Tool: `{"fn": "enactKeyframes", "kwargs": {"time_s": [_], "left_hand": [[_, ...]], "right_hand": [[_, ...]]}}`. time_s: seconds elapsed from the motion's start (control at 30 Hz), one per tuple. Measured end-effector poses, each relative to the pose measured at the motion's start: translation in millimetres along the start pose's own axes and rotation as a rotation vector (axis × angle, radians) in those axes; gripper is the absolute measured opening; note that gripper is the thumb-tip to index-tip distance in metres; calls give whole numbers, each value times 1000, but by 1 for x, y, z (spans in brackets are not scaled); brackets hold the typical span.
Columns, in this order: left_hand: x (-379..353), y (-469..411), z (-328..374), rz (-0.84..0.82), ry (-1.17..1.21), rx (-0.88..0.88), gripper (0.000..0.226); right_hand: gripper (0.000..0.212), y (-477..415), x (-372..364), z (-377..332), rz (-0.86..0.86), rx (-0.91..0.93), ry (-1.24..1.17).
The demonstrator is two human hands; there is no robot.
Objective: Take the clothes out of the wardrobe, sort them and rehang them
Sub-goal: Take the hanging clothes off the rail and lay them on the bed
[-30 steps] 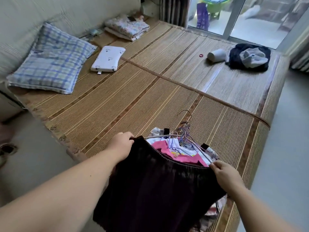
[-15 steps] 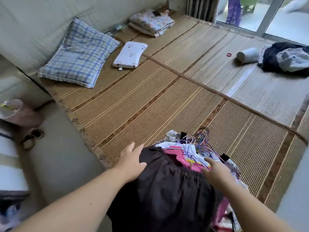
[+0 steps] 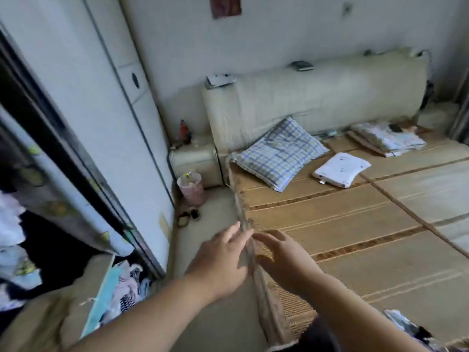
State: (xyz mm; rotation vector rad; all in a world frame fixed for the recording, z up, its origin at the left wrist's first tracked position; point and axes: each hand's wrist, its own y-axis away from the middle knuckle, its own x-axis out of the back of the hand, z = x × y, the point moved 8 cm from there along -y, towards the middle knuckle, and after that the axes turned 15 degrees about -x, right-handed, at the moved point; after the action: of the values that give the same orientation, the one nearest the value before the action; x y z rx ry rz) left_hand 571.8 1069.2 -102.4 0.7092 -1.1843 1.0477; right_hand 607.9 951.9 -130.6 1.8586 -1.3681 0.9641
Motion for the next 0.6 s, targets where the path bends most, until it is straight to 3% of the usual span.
{"fn": "enactKeyframes", "kwargs": {"time_s": [0.3, 0.6], "left_hand": [[209, 170, -113, 387, -334, 224, 72], [400, 289, -101, 864, -761, 430, 64]], "right_hand": [[53, -5, 1, -303, 73, 538, -18], [49, 17, 33, -504, 133, 841, -251]]}}
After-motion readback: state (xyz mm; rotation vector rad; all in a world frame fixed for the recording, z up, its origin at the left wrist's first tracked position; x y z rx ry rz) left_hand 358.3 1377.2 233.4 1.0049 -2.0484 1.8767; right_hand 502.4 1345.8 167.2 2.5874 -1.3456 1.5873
